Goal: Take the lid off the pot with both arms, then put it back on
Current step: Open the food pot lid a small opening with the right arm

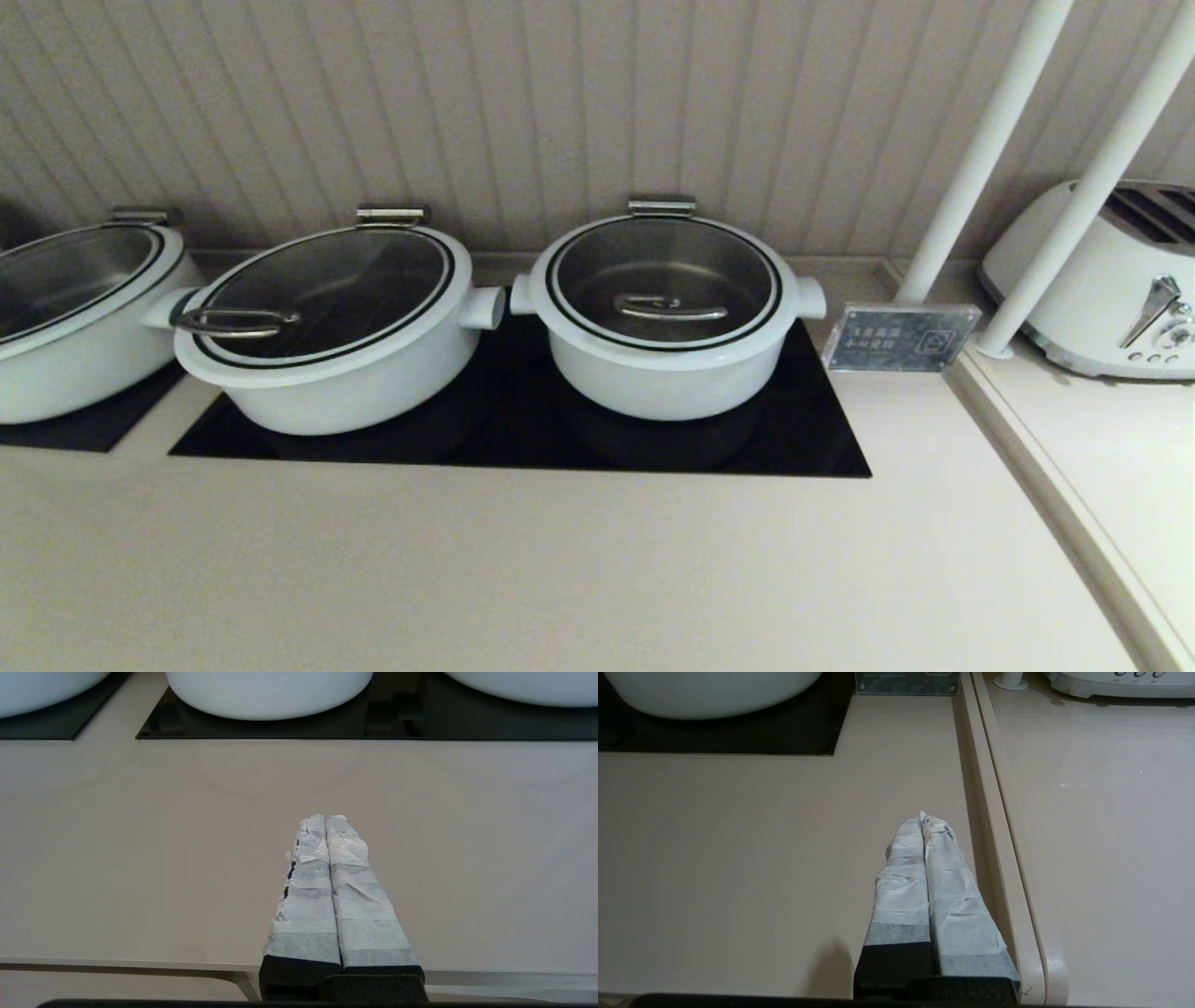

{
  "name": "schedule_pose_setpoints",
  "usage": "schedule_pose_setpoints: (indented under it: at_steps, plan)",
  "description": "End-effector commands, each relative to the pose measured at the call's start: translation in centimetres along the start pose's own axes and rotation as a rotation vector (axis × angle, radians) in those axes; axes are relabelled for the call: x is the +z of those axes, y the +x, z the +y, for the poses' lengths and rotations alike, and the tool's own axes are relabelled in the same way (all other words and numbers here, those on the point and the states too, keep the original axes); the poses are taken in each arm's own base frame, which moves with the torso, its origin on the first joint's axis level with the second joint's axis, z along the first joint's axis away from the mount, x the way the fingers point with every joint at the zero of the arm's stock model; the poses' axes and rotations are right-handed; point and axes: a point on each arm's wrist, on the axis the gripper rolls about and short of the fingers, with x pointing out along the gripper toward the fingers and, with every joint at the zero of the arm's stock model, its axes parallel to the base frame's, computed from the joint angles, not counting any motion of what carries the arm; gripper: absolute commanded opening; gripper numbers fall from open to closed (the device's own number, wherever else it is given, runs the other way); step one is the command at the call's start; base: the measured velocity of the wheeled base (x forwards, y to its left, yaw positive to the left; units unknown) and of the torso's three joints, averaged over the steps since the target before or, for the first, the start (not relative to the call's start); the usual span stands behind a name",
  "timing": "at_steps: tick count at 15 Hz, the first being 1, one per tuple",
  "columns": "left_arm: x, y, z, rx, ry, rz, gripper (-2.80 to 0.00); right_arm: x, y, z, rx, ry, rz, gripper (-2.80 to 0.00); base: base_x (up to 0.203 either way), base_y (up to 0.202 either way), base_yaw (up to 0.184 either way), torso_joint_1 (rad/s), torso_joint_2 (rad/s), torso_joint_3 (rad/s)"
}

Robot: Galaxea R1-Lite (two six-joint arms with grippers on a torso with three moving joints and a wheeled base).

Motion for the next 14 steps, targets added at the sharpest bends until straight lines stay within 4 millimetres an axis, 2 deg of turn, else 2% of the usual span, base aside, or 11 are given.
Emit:
schedule_pose_setpoints:
  at_steps: [1,4,6,8,12,14]
  plan:
    - [0.0,0.0,0.0,0.0,0.002,0.0,-2.8,0.0,0.0,0.0,0.005,-0.014,0.004,-2.8,0.0,0.0,0.0,0.0,0.0,0.0]
    - [0.0,0.0,0.0,0.0,0.002,0.002,-2.8,0.0,0.0,0.0,0.012,-0.019,0.001,-2.8,0.0,0.0,0.0,0.0,0.0,0.0]
    - [0.0,0.0,0.0,0.0,0.002,0.001,-2.8,1.0,-0.3,0.0,0.021,-0.019,-0.031,-2.8,0.0,0.0,0.0,0.0,0.0,0.0]
    - [0.0,0.0,0.0,0.0,0.002,0.0,-2.8,2.9,-0.7,0.1,0.036,-0.018,-0.046,-2.8,0.0,0.0,0.0,0.0,0.0,0.0]
    - [0.0,0.0,0.0,0.0,0.002,0.003,-2.8,8.0,-0.8,0.2,0.087,-0.017,-0.033,-2.8,0.0,0.0,0.0,0.0,0.0,0.0]
    - [0.0,0.0,0.0,0.0,0.002,-0.001,-2.8,9.9,0.7,0.2,0.126,-0.014,0.02,-2.8,0.0,0.0,0.0,0.0,0.0,0.0]
